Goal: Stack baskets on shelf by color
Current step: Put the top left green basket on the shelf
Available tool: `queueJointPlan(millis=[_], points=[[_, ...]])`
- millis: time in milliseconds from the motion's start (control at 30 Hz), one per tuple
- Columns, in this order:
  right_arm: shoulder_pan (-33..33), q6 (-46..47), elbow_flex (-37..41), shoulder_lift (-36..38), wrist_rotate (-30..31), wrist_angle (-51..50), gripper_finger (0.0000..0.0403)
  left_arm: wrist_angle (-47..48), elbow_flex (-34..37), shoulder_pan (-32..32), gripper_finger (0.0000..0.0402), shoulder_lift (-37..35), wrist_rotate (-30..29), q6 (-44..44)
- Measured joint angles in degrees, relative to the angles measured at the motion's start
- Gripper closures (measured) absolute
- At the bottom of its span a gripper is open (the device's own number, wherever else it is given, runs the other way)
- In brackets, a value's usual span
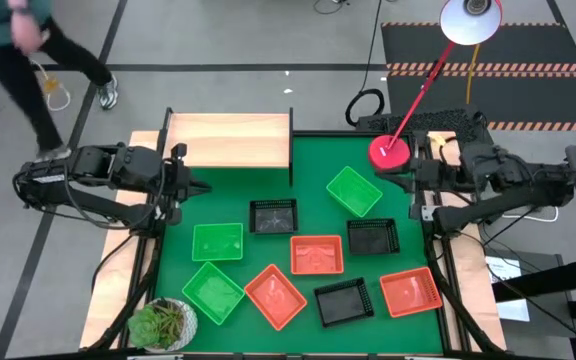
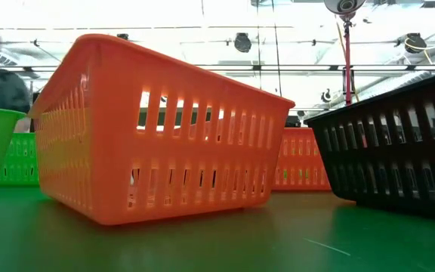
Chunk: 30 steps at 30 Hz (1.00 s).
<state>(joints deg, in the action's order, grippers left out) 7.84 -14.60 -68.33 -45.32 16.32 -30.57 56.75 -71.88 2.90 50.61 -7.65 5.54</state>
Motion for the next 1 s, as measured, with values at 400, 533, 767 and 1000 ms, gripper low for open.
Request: queueJointPlan(millis=[400, 533, 767, 1000], points=[[0.0, 5.8, 0.5, -7.0, 0.2, -1.6, 0.0403, 5.3, 0.0, 5.9, 0.0314, 4.6, -1.7, -2.2], [0.0, 6.4, 6.2, -7.1, 0.2, 2.6, 0.0403, 9.2, 0.0, 9.1, 0.0314, 9.0, -1.9, -2.9], [0.0, 6.4, 15.7, -7.1, 0.1, 11.8, 0.0403, 16.4, 3.9, 13.0, 0.0314, 15.4, -1.1, -7.9], [0.0, 6.0, 19.6, -7.1, 0.1, 14.2, 0.0403, 17.7, 9.9, 18.8, 0.0313, 18.0, 2.3, -5.9]])
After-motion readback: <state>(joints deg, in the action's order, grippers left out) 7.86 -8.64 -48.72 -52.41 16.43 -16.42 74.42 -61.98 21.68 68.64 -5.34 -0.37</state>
